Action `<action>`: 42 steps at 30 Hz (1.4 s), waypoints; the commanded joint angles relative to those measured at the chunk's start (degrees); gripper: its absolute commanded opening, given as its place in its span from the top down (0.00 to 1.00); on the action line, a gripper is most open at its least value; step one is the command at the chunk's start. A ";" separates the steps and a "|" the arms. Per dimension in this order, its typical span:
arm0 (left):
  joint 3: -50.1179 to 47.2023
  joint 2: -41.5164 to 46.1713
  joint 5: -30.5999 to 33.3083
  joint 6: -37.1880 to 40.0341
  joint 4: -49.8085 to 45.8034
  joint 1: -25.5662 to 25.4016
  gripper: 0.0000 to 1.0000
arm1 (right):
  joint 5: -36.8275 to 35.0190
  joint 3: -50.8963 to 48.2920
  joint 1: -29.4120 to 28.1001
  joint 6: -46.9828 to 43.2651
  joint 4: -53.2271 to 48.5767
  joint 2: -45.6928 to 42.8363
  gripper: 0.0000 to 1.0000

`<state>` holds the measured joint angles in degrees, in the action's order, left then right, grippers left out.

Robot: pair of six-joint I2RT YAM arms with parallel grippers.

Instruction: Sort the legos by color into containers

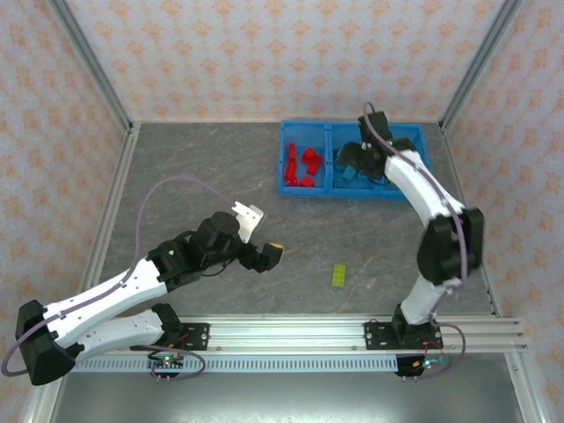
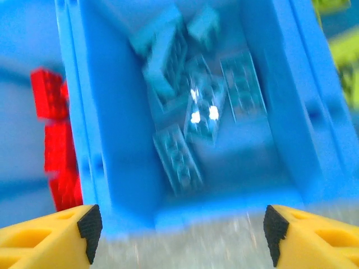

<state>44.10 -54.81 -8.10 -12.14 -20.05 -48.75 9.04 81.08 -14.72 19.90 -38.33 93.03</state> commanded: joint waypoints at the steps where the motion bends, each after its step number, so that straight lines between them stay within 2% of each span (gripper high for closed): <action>1: 0.63 -1.49 -0.54 1.85 2.35 -0.22 0.00 | 2.58 -12.42 -3.26 5.06 0.52 -14.17 0.20; 6: -0.01 -3.78 -1.70 4.22 5.34 -0.23 0.00 | 0.88 -28.96 -11.77 14.98 -3.75 -31.58 0.20; 10: -0.62 -4.61 -2.12 5.11 6.94 -0.20 0.01 | -1.72 -37.35 -21.42 25.82 -6.50 -38.00 0.21; 14: -1.35 -4.70 -1.85 5.02 7.87 -0.23 0.01 | -2.75 -42.11 -30.54 32.33 -3.85 -35.55 0.21; 18: -1.85 -4.14 -1.88 4.24 7.60 -0.20 0.01 | -5.69 -41.19 -36.03 31.94 -2.88 -26.73 0.21; 21: -2.75 -2.90 -1.45 3.83 7.19 -0.29 0.01 | -9.91 -39.56 -37.40 29.85 -2.75 -20.43 0.21; 25: -3.21 -2.47 -1.90 3.66 5.55 -0.31 0.00 | -12.38 -38.62 -37.49 27.92 -0.57 -14.79 0.27; 29: -3.07 -2.53 -1.83 3.62 3.30 -0.52 0.01 | -11.85 -40.78 -37.56 28.63 2.24 -11.84 0.41; 35: -3.86 -0.92 -0.14 3.42 4.58 -0.56 0.01 | -11.91 -44.49 -37.60 30.72 4.10 -13.23 0.66; 39: -3.34 -1.01 -0.25 3.62 4.41 -0.55 0.01 | -13.43 -43.54 -37.58 30.76 1.37 -16.60 0.72; 42: -3.32 -0.45 -0.34 3.40 4.41 -0.64 0.01 | -17.06 -41.98 -37.45 29.29 -1.42 -20.58 0.72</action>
<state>40.64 -56.55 -9.78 -8.56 -15.20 -48.77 -2.48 37.91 -52.10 49.87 -35.79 76.18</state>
